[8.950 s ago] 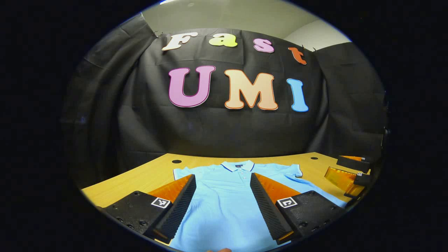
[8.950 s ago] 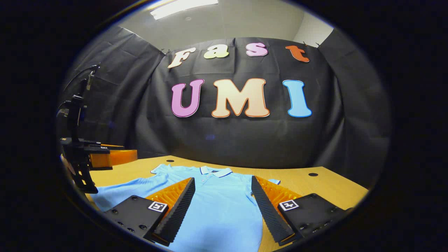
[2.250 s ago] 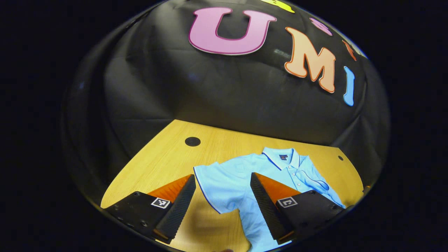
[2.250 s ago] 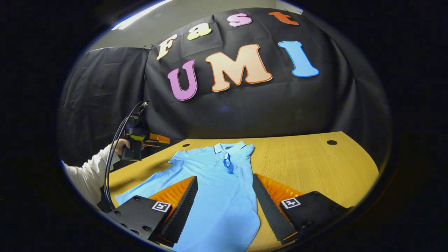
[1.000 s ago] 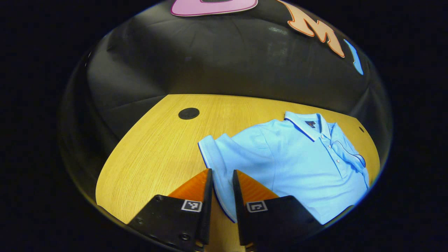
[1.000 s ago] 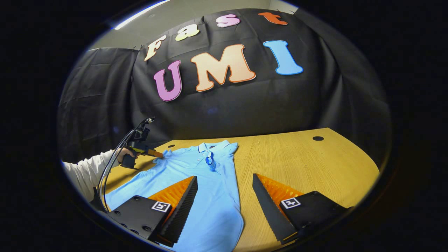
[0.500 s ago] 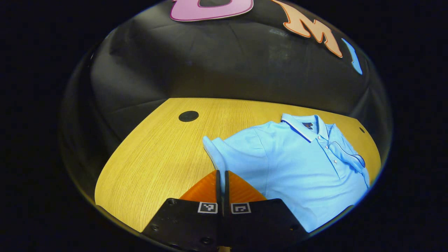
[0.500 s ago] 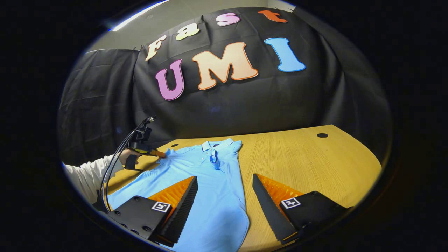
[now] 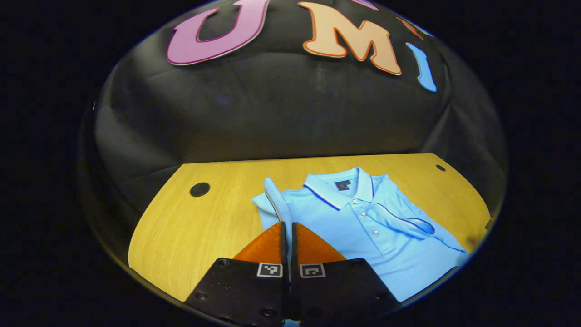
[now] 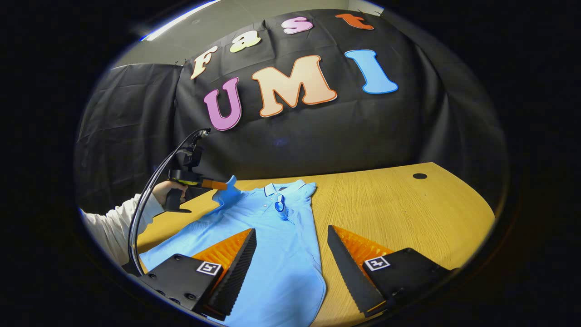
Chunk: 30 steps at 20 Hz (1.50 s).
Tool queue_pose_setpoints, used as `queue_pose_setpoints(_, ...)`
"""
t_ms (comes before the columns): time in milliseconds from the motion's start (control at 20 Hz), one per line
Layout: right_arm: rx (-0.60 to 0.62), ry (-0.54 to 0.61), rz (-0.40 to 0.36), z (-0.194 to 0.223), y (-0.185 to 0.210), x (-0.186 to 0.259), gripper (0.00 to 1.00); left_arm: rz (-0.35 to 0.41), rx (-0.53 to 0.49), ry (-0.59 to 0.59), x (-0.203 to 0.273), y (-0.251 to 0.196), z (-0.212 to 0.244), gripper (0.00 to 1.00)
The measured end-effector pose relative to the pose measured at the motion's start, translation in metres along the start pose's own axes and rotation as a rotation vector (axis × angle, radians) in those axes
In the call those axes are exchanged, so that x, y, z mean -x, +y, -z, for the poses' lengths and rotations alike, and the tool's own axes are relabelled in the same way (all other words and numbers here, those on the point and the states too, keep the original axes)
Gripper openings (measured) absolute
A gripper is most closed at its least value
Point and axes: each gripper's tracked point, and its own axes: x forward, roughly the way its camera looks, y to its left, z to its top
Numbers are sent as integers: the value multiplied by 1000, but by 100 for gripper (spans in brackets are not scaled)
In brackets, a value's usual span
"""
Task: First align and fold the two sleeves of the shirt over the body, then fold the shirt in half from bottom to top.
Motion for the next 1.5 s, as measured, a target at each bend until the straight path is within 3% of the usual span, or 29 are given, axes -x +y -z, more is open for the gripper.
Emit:
queue_pose_setpoints(450,-4,-2,7,0,-2,0,98,89,-69,77,-38,-74,28,0)
queue_pose_setpoints(650,9,15,12,4,-3,-1,98,82,-109,95,-31,-75,42,13)
queue_pose_setpoints(850,25,39,-3,10,1,-3,98,88,-76,58,18,-77,43,92)
queue_pose_setpoints(900,37,45,2,11,0,-4,98,98,-63,43,39,-80,42,98)
queue_pose_setpoints(1150,109,79,32,26,3,8,98,105,-47,-25,131,-73,57,97)
queue_pose_setpoints(1500,140,85,23,38,18,60,98,51,-25,-48,245,-48,119,97)
